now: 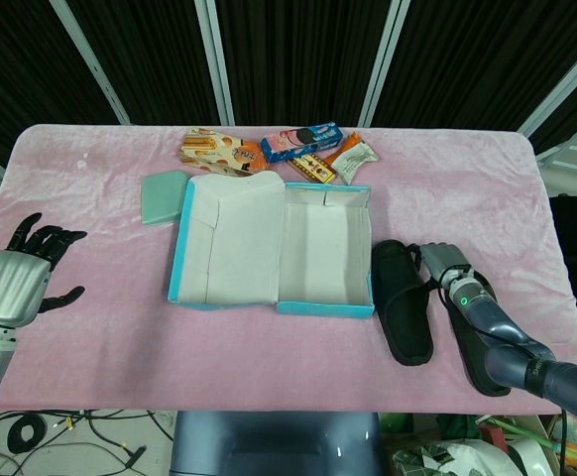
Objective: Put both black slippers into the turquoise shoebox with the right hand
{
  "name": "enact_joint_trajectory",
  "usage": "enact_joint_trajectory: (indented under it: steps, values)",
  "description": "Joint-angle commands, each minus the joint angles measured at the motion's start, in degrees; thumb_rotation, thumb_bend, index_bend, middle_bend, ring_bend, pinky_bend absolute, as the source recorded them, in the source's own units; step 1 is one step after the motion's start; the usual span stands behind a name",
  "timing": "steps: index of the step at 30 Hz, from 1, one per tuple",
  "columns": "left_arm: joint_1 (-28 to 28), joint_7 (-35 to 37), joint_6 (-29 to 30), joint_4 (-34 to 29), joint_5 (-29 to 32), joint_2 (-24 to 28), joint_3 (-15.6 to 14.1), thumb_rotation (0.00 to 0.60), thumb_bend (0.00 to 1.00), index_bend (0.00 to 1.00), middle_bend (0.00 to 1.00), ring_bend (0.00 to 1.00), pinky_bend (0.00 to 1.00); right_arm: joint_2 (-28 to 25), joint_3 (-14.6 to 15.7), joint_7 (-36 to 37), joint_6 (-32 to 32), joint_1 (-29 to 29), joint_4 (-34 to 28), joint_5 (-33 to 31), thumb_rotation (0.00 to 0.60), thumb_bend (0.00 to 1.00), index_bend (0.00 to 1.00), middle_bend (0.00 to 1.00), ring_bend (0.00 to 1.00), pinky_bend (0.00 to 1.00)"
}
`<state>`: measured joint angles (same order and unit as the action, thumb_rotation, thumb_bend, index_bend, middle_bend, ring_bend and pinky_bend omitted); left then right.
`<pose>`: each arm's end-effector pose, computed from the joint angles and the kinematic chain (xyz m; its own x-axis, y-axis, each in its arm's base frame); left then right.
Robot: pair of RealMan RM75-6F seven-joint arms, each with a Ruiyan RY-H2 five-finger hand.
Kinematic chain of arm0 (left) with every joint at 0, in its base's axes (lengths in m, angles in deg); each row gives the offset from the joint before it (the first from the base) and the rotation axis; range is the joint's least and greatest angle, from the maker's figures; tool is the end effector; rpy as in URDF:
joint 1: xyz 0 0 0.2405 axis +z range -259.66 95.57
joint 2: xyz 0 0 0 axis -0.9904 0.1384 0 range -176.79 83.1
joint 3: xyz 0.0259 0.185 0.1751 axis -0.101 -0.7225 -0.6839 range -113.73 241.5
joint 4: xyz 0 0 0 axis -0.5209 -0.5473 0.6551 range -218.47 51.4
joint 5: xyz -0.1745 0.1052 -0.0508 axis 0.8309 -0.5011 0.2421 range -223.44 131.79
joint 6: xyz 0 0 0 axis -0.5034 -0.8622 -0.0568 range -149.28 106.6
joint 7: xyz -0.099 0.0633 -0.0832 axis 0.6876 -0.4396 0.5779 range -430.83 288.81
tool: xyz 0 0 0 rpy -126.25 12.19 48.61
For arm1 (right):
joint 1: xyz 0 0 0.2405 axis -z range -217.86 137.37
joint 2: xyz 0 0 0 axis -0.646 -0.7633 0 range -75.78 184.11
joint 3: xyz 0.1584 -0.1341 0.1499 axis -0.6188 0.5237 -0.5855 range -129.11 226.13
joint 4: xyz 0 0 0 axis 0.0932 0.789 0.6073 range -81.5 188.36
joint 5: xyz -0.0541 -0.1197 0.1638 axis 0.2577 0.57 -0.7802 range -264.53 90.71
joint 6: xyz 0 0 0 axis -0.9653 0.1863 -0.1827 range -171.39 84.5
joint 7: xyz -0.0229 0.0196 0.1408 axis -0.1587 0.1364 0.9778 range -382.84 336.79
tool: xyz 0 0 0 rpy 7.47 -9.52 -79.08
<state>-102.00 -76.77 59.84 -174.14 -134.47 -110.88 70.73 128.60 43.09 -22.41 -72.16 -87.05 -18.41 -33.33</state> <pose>-0.2474 0.2695 0.1611 0.4952 -0.1408 0.8573 0.8122 -0.2751 -0.5144 -0.2571 -0.3974 0.0587 0.3578 -0.5504 0.7544 -0.9206 -0.0725 0.3837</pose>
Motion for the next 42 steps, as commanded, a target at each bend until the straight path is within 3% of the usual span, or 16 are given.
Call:
enact_joint_trajectory:
  steps: [1,12,17,21,27,30,42]
  values:
    - [0.0,0.17,0.14,0.18,-0.23,-0.13,-0.05,0.6,0.0,0.22,0.31,0.22,0.1,-3.9,-0.84,0.35,-4.18,2.02,-5.28,1.89,0.6,0.24,0.4,0.45,0.24,0.21]
    - [0.39,1.07,1.28,1.23,-1.89,-1.14,-0.79,0.6,0.0,0.22,0.31,0.22,0.1,-13.66,-1.99,-3.31,-12.02,4.72,-16.18,-3.23,0.6,0.24,0.4,0.44,0.24,0.21]
    - [1.16,1.08,2.09,1.47,-2.17,-1.6,-1.35,0.6,0.0,0.22,0.31,0.22,0.1,-17.23,-5.17,2.56,-14.68,7.18,-19.82,-2.57,0.6,0.24,0.4,0.43,0.24,0.21]
    - [1.76,1.63,2.2,1.73,-1.52,-2.12,-1.62,0.6,0.0,0.22,0.31,0.22,0.1,-17.56,-10.05,14.38,-16.43,9.79,-22.68,0.76,0.6,0.23,0.4,0.43,0.24,0.21]
    - [2.25,1.21,2.34,2.76,-0.76,-3.1,-1.63,0.6,0.0,0.22,0.31,0.22,0.1,-13.59,-16.34,35.09,-15.49,11.09,-22.02,9.51,0.6,0.23,0.4,0.43,0.24,0.21]
    - [2.78,1.86,2.48,3.13,-0.12,-3.15,-1.71,0.6,0.0,0.22,0.31,0.22,0.1,-7.67,-18.54,41.7,-14.84,8.59,-18.31,11.11,0.6,0.22,0.42,0.44,0.24,0.21]
    - [3.46,1.84,1.54,4.1,1.88,-3.06,-1.51,0.6,0.0,0.22,0.31,0.22,0.1,7.69,-18.27,40.11,-11.36,0.64,-0.06,8.5,0.6,0.17,0.45,0.45,0.22,0.17]
